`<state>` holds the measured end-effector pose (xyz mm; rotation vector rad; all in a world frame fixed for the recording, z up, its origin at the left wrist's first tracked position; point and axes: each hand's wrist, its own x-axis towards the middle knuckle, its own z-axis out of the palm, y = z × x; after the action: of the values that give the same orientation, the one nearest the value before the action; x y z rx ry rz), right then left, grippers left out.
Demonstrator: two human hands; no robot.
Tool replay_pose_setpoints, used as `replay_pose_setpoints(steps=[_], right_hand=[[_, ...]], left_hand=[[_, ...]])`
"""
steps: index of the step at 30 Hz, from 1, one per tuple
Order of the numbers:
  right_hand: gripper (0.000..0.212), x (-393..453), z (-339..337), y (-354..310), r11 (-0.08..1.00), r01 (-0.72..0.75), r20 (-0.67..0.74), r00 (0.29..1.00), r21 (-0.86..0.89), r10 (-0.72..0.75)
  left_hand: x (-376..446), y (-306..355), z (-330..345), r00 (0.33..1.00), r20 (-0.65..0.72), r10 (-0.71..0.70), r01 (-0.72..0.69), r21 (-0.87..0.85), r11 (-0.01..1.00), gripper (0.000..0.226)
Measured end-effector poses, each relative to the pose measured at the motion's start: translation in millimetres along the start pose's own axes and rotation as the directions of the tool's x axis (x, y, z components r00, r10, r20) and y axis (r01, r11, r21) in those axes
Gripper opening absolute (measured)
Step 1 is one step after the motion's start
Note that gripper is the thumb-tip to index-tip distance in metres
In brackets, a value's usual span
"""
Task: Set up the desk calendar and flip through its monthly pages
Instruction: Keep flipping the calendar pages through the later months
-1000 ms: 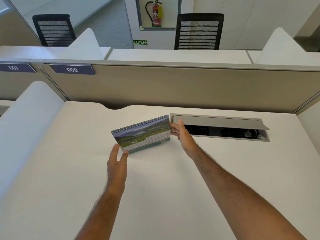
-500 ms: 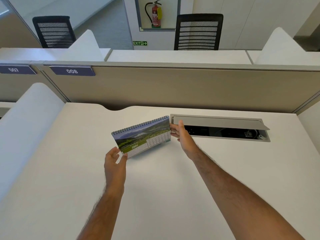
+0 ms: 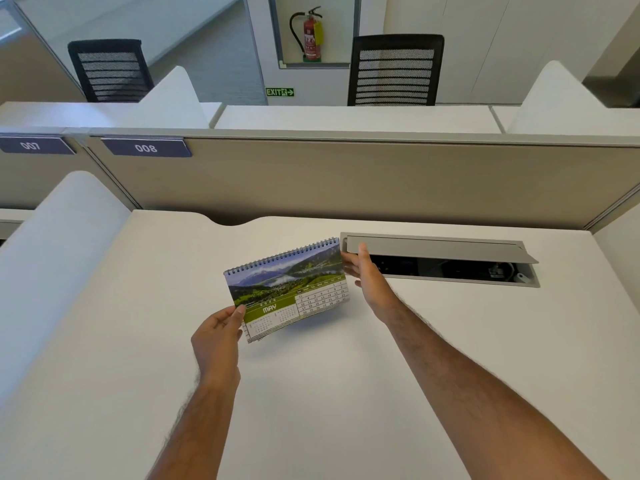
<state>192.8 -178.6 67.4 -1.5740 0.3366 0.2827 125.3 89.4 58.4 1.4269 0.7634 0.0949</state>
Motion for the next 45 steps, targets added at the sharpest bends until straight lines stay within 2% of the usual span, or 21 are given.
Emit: replay_pose_setpoints(steps=[5,8,13,16,19,23,25,27,30,33,36,40,45], right_hand=[[0.068,2.8,-0.1,-0.1,1.0,-0.007,0.008,1.0,0.006,0.007],[0.064,3.4,1.1,-1.6,1.0,-0.003,0.016,1.0,0.004,0.002],[0.058,3.6,2.3,-3.1,1.0,0.006,0.021,1.0,-0.016,-0.006],[0.059,5.1,3.0,-1.0,1.0,0.006,0.018,1.0,-0.026,-0.006],[0.058,4.9,2.0,-2.0,1.0,0.011,0.01,1.0,-0.017,-0.011],[0.063,5.5,0.1,-1.5,1.0,0.008,0.005,1.0,0.017,-0.008],[0.067,5.2,-1.2,1.0,1.0,0.013,0.024,1.0,0.02,-0.013],[0.069,3.4,-2.6,1.6,0.999,0.029,0.034,0.999,0.033,-0.03],[0.071,3.9,-4.1,1.6,0.998,0.038,0.057,0.998,0.045,-0.041],[0.069,5.4,-4.1,0.6,0.999,0.016,0.055,0.998,0.036,-0.018],[0.066,6.3,-4.0,0.5,1.0,0.01,0.06,0.998,0.022,-0.011],[0.067,6.0,-3.6,0.7,1.0,0.004,0.056,0.998,0.019,-0.006],[0.065,6.7,-2.7,2.6,1.0,-0.006,0.03,1.0,0.017,0.006]], left_hand=[[0.6,1.5,0.2,1.0,-0.005,-0.001,0.001,-0.001,1.0,0.016],[-1.0,4.6,2.3,1.0,-0.002,0.003,-0.003,0.003,1.0,0.018],[-2.7,6.7,-1.4,0.995,0.085,0.044,-0.05,0.062,0.997,0.013],[1.4,7.1,-6.3,0.987,0.16,0.034,-0.047,0.075,0.996,0.021],[-2.3,14.0,-10.8,0.97,0.241,0.016,-0.016,-0.003,1.0,0.027],[-11.3,34.5,-13.6,0.927,0.357,0.113,-0.049,-0.183,0.982,0.034],[-4.7,44.4,-15.5,0.909,0.388,0.152,-0.03,-0.303,0.953,0.034],[6.2,54.0,-15.3,0.902,0.396,0.173,-0.028,-0.347,0.937,0.033],[21.5,67.4,-11.3,0.905,0.377,0.199,-0.105,-0.255,0.961,0.036],[38.1,72.6,-7.5,0.903,0.345,0.257,-0.253,-0.057,0.966,0.034],[49.5,72.0,-2.7,0.895,0.346,0.28,-0.337,0.116,0.934,0.03],[56.8,65.0,1.7,0.898,0.334,0.285,-0.369,0.221,0.903,0.027],[59.0,54.0,2.4,0.909,0.324,0.264,-0.351,0.249,0.903,0.026]])
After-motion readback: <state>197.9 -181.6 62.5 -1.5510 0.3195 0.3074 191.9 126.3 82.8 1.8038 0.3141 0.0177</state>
